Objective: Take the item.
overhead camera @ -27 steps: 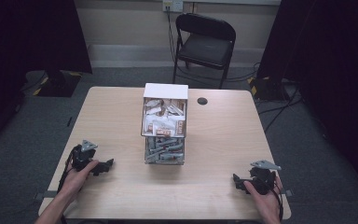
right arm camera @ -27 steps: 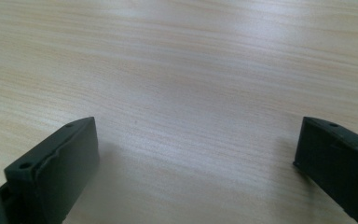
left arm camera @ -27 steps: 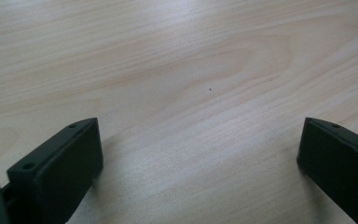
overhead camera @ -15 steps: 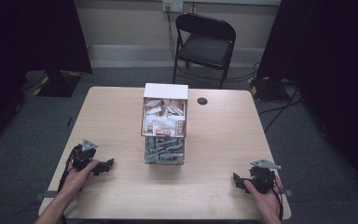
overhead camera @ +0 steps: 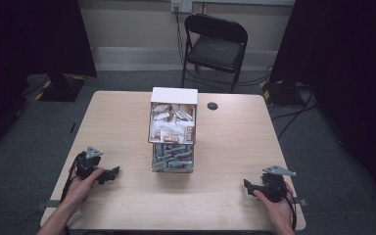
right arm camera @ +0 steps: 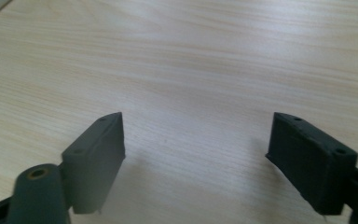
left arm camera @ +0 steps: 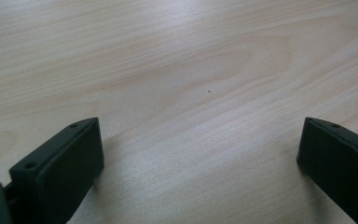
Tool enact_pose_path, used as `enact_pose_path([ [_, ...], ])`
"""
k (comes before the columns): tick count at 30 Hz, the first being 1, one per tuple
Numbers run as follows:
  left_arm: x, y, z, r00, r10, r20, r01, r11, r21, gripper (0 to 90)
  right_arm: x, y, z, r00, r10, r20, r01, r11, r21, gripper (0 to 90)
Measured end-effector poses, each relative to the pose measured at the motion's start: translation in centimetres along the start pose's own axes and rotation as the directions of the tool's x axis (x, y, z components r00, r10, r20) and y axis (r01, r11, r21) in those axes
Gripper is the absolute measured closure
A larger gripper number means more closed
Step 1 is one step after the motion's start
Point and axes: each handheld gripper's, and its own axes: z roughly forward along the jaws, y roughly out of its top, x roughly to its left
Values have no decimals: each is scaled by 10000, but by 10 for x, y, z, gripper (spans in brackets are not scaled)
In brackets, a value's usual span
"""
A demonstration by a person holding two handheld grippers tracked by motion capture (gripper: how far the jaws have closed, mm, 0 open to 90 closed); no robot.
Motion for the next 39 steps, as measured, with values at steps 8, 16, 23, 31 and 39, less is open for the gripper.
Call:
enact_pose_path([
  [8, 0, 0, 0, 10000, 0, 0, 0, 10000, -2, 1, 10, 5, -5, 9975, -278, -645, 258, 9992, -318, 259],
  [16, 0, 0, 0, 10000, -4, -1, 4, 10000, -4, 0, 20, 11, -10, 9904, -506, -1285, 430, 9972, -612, 320],
  [23, 0, 0, 0, 10000, -3, 0, 3, 10000, -2, 1, 30, 18, -18, 9818, -621, -1798, 447, 9941, -990, 371],
  [31, 0, 0, 0, 10000, -9, 6, 9, 10000, -4, 1, 45, 22, -20, 9643, -1183, -2371, 978, 9905, -962, 436],
  [39, 0, 0, 0, 10000, -4, 2, 4, 10000, -3, 1, 59, 29, -26, 9453, -1511, -2891, 1202, 9852, -1219, 479],
])
